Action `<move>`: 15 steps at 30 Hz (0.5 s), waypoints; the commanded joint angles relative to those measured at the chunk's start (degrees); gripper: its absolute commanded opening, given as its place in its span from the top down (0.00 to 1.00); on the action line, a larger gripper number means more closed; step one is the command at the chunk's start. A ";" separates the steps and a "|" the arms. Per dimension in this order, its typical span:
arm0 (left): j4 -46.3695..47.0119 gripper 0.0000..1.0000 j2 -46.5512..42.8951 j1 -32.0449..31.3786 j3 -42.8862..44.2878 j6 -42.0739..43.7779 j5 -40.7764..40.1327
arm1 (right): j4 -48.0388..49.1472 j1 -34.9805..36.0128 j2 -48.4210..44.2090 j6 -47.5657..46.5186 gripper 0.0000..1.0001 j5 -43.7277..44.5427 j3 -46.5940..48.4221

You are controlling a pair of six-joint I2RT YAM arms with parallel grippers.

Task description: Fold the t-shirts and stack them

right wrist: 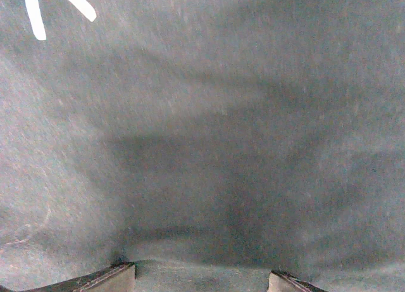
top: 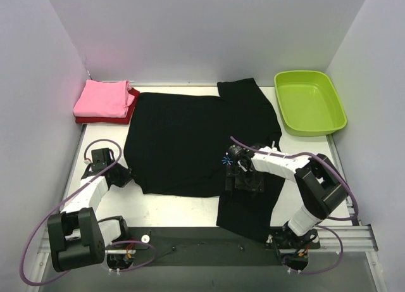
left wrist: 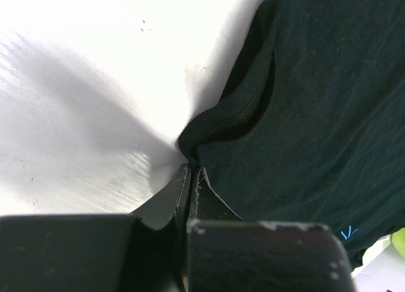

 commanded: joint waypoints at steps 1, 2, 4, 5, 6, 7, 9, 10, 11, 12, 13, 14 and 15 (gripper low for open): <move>2.14 1.00 -1.12 0.55 2.96 -0.96 -0.94 | 18.15 -1.45 4.96 -2.58 0.14 7.50 0.04; 2.23 1.00 -1.12 0.55 3.05 -1.05 -0.76 | 18.15 -1.54 4.87 -2.76 0.13 7.86 0.39; 1.97 1.00 -0.94 0.64 3.66 -1.05 -0.76 | 17.97 -1.89 5.04 -3.46 0.13 8.31 1.53; 1.79 1.00 -1.03 0.55 3.93 -1.05 -0.76 | 17.88 -1.90 5.13 -3.72 0.13 8.40 1.80; 1.71 1.00 -0.94 0.55 4.10 -1.05 -0.76 | 17.88 -1.98 5.31 -4.59 0.13 8.48 2.24; 1.71 1.00 -1.03 0.64 4.28 -1.05 -0.76 | 17.80 -1.98 5.57 -4.95 0.12 8.57 3.37; 2.05 1.00 -0.94 0.64 4.46 -1.49 -0.67 | 17.18 -2.16 6.62 -5.91 0.12 9.19 4.70; 2.23 1.00 -0.77 0.64 4.54 -1.57 -0.67 | 16.83 -2.33 6.89 -6.18 0.12 9.19 5.83; 2.32 1.00 -0.51 0.64 4.63 -1.75 -0.33 | 16.57 -2.33 7.33 -6.36 0.12 9.27 6.28; 2.41 1.00 -0.42 0.64 4.81 -1.75 -0.06 | 16.57 -2.25 7.24 -6.36 0.12 9.19 6.55; 2.23 1.00 -0.42 0.55 4.81 -1.84 0.03 | 16.30 -2.25 7.16 -6.62 0.12 9.19 6.64; 2.06 1.00 -0.59 0.64 4.81 -1.75 0.03 | 16.13 -2.16 6.46 -6.71 0.12 9.45 6.55; 1.97 1.00 -0.85 0.64 4.72 -1.66 -0.06 | 15.86 -2.07 5.84 -6.80 0.11 9.62 6.55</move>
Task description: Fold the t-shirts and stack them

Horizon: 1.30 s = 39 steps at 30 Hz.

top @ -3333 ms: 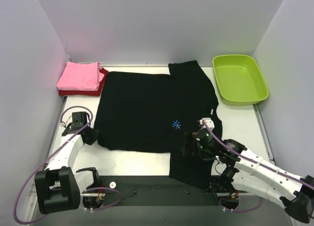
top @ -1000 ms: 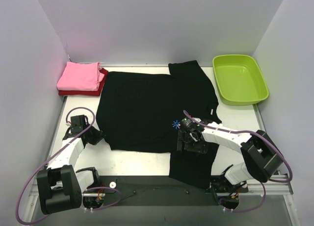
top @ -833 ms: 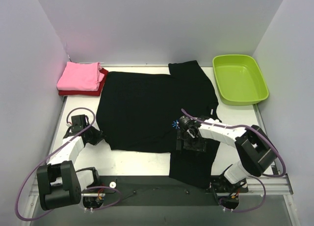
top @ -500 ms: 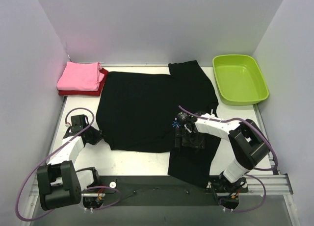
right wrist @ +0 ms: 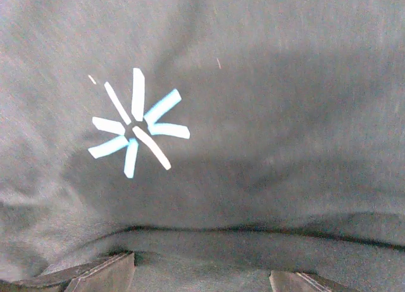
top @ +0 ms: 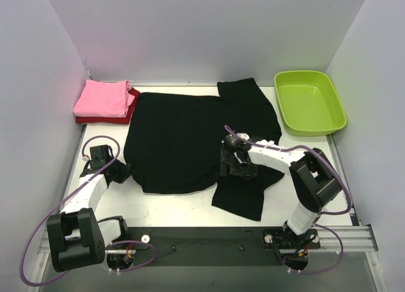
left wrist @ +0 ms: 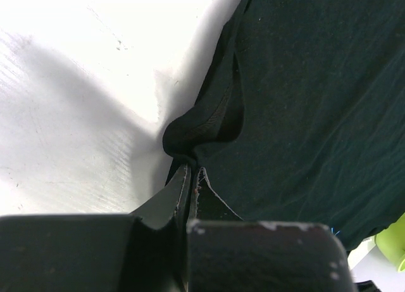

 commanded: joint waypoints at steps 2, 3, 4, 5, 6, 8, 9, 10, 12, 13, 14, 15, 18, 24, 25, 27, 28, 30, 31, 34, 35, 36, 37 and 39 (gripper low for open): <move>1.75 1.00 -1.67 0.48 2.21 -0.20 0.09 | 6.77 0.07 -1.53 -2.01 0.11 3.46 -0.36; 1.58 1.00 -2.10 0.48 2.21 -0.11 0.09 | 6.07 0.51 -2.76 -2.10 0.11 4.95 -0.36; 1.49 1.00 -2.80 0.48 2.21 -0.11 0.27 | 5.28 0.95 -4.17 -2.45 0.11 6.01 -0.18; 1.40 1.00 -3.07 0.48 2.29 0.06 0.88 | 3.44 2.43 -7.05 -2.89 0.09 7.06 -0.10; 1.31 1.00 -3.42 0.48 2.47 0.15 1.15 | 2.29 3.23 -8.47 -3.07 0.09 9.42 0.69; 0.96 1.00 -4.30 0.48 2.73 0.42 2.20 | -1.82 5.68 -12.25 -2.98 0.07 11.37 1.40; 0.44 1.00 -5.00 0.48 2.91 0.50 2.20 | -3.16 6.31 -13.48 -2.55 0.07 12.68 1.49; 0.34 1.00 -5.36 0.48 2.91 0.77 2.81 | -5.26 6.84 -16.19 -2.02 0.07 12.78 1.23; -0.53 1.00 -6.50 0.48 3.17 1.03 2.99 | -7.29 8.07 -19.02 0.43 0.07 12.52 -0.70; -0.54 1.00 -6.76 0.48 3.26 1.47 3.00 | -8.95 8.42 -22.08 1.40 0.07 11.65 -1.67; -0.88 1.00 -7.03 0.48 3.26 1.65 2.91 | -9.58 8.86 -23.76 2.37 0.07 11.38 -2.72; -1.24 1.00 -7.29 0.48 3.35 1.82 2.82 | -10.11 9.82 -25.35 4.73 0.07 11.38 -4.04; -1.33 1.00 -7.12 0.48 3.35 2.17 2.21 | -12.74 10.97 -31.24 8.60 0.08 11.20 -8.52; 0.25 1.00 -5.28 0.48 3.17 1.82 1.94 | -15.91 12.81 -38.28 13.97 0.11 8.40 -17.49; 0.26 1.00 -5.01 0.48 3.17 1.74 1.94 | -16.09 13.43 -38.98 15.20 0.11 8.04 -18.54; 0.69 1.00 -4.48 0.48 3.09 1.74 1.94 | -16.18 14.13 -39.42 16.35 0.12 6.82 -21.09; 0.87 1.00 -4.48 0.48 3.08 1.56 1.85 | -16.26 14.40 -40.03 17.31 0.12 6.63 -21.71; 1.05 1.00 -4.31 0.48 3.00 1.56 1.85 | -16.26 15.01 -40.65 18.20 0.14 5.85 -23.81; 1.13 1.00 -4.22 0.48 3.00 1.65 1.68 | -16.26 15.19 -41.09 18.63 0.14 5.67 -24.43; 0.96 1.00 -3.95 0.48 3.26 1.73 1.59 | -16.18 15.54 -42.23 19.95 0.17 4.52 -26.89; 0.96 1.00 -3.95 0.48 3.26 1.82 1.50 | -16.09 15.63 -42.58 20.91 0.18 4.00 -27.42; 0.78 1.00 -3.87 0.48 3.43 1.82 1.41 | -15.91 15.63 -43.55 21.53 0.19 3.39 -28.73; 0.78 1.00 -3.78 0.48 3.35 2.00 1.33 | -15.39 15.80 -44.08 21.97 0.21 3.03 -29.27; 0.78 1.00 -3.69 0.48 3.44 2.00 1.15 | -14.77 16.07 -44.70 23.03 0.23 2.59 -30.32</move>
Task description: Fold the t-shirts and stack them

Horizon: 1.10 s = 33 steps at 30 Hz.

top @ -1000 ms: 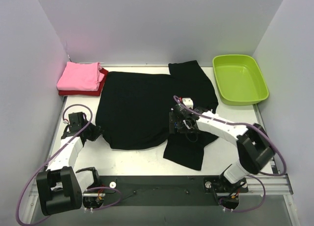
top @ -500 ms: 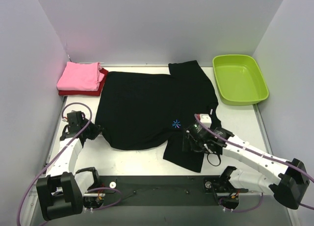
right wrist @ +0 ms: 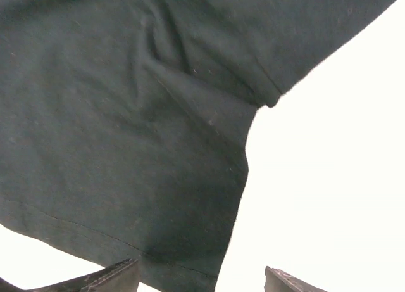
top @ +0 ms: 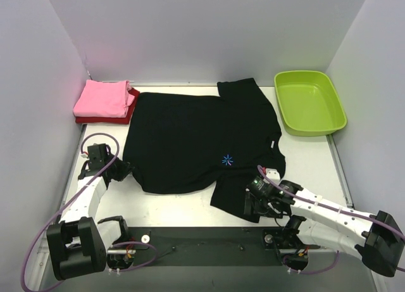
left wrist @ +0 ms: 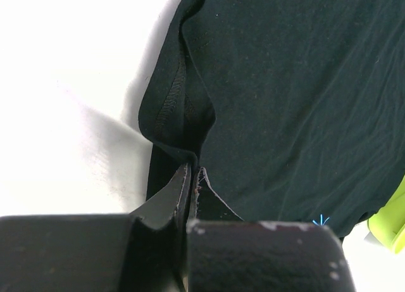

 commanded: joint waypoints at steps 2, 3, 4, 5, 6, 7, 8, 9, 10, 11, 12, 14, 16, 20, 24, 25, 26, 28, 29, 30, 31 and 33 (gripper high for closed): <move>1.77 1.00 0.53 0.37 2.58 0.84 -0.69 | -0.56 0.86 -1.66 4.13 0.27 -1.92 -2.97; 1.85 1.00 0.79 0.46 2.58 0.84 -0.69 | -0.30 1.12 -1.66 4.65 0.28 -2.18 -3.23; 1.85 1.00 0.79 0.46 2.67 0.84 -0.69 | 0.57 1.30 -1.31 4.92 0.31 -2.62 -3.76; 1.77 1.00 0.97 0.46 2.67 0.84 -0.69 | 1.02 1.64 -1.22 5.36 0.33 -2.79 -3.93; 1.85 1.00 1.06 0.46 2.67 0.84 -0.86 | 1.72 2.26 -1.05 6.14 0.35 -2.80 -4.20; 1.77 1.00 0.97 0.37 2.67 0.84 -0.86 | 2.07 2.52 -0.96 6.41 0.36 -2.97 -4.37; 1.77 1.00 1.06 0.46 2.76 0.93 -0.78 | 2.51 2.79 -0.78 6.85 0.37 -2.97 -4.46; 1.85 1.00 1.14 0.46 2.76 1.02 -0.95 | 3.04 3.23 -0.26 7.12 0.39 -2.97 -4.55; 1.77 1.00 1.23 0.46 2.93 1.10 -1.04 | 3.31 3.49 0.09 7.20 0.40 -2.97 -4.55; 1.42 1.00 1.32 0.46 3.20 1.19 -1.04 | 3.66 3.67 0.45 7.38 0.41 -2.97 -4.46; 1.41 1.00 1.41 0.55 3.20 1.37 -1.04 | 4.09 3.84 1.14 7.38 0.43 -2.80 -4.46; 1.24 1.00 1.32 0.46 3.29 1.37 -1.21 | 4.54 4.28 1.94 7.73 0.47 -2.71 -4.38; 1.24 1.00 1.23 0.46 3.29 1.54 -1.13 | 5.33 4.46 2.64 8.00 0.51 -2.62 -4.29; 0.71 1.00 0.97 0.55 3.29 1.72 -1.39 | 5.51 4.72 3.17 7.91 0.60 -2.36 -4.02; 0.62 1.00 0.97 0.55 3.11 1.89 -1.48 | 4.98 4.72 3.00 7.91 0.69 -1.48 -3.94; 0.62 1.00 0.97 0.55 3.02 1.90 -1.56 | 4.89 4.72 2.91 7.91 0.71 -1.30 -3.94; 0.54 1.00 0.97 0.55 3.11 1.98 -1.48 | 4.63 4.72 2.91 7.91 0.73 -1.13 -3.94; 0.45 1.00 0.88 0.55 3.11 2.07 -1.56 | 4.54 4.73 2.91 7.91 0.80 -0.78 -3.94; 0.36 1.00 0.97 0.55 3.11 2.07 -1.74 | 4.36 4.72 2.91 7.91 0.83 -0.60 -3.94; 0.36 1.00 0.88 0.55 3.11 2.16 -1.65 | 4.19 4.72 2.91 7.91 0.91 -0.51 -3.94; 0.45 1.00 0.97 0.55 3.11 2.16 -1.74 | 4.01 4.72 2.91 7.91 0.95 -0.34 -3.94; 0.27 1.00 0.97 0.64 3.11 2.25 -1.92 | 3.31 4.72 2.65 8.08 1.00 0.19 -3.85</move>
